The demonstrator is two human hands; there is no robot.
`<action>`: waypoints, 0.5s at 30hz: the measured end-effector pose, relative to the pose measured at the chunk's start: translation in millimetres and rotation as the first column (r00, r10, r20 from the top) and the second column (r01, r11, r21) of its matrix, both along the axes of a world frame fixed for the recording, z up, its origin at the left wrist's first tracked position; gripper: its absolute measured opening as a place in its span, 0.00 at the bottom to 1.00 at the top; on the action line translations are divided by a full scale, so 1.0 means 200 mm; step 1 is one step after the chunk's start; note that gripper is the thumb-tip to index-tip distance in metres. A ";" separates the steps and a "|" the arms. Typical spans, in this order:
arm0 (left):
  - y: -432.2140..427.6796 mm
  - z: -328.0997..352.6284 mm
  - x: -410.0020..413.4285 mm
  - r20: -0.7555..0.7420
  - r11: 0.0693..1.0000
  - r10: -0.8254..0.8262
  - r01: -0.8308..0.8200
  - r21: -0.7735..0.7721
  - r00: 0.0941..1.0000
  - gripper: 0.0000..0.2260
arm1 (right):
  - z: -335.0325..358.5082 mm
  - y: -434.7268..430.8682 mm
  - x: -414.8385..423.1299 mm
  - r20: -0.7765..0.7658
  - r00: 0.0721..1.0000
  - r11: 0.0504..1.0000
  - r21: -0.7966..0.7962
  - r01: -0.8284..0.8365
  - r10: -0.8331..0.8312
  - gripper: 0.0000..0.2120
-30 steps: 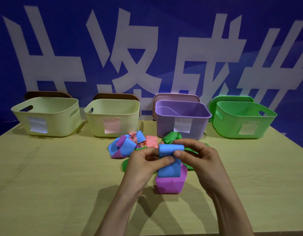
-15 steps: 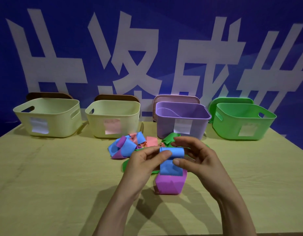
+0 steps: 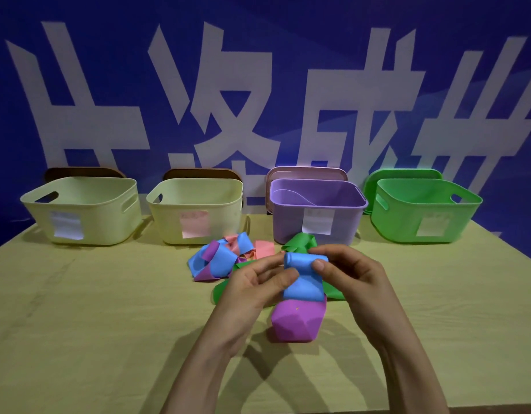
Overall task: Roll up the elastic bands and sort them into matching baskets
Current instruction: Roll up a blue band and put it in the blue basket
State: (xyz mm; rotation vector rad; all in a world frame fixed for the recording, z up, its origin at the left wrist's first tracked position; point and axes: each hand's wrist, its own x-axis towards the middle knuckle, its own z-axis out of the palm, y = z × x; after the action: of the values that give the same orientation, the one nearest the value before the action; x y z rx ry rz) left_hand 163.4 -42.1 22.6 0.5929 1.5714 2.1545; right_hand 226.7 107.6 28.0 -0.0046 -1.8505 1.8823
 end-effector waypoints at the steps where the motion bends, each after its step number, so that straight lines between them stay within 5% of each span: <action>1: 0.00 0.00 0.00 0.021 1.000 0.009 -0.009 0.006 1.000 0.11 | 0.00 0.00 0.00 -0.001 1.000 1.000 0.007 -0.007 0.007 0.05; 15: 0.01 -0.04 -0.03 -0.077 0.995 0.060 -0.065 -0.076 0.995 0.14 | -0.03 -0.01 -0.04 0.012 0.999 0.999 0.030 -0.039 0.039 0.12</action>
State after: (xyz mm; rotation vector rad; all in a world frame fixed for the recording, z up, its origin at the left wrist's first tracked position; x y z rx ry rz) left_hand 157.2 -40.8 15.4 0.6136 1.7277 2.1267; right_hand 219.0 105.1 22.2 0.0312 -1.8997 1.8842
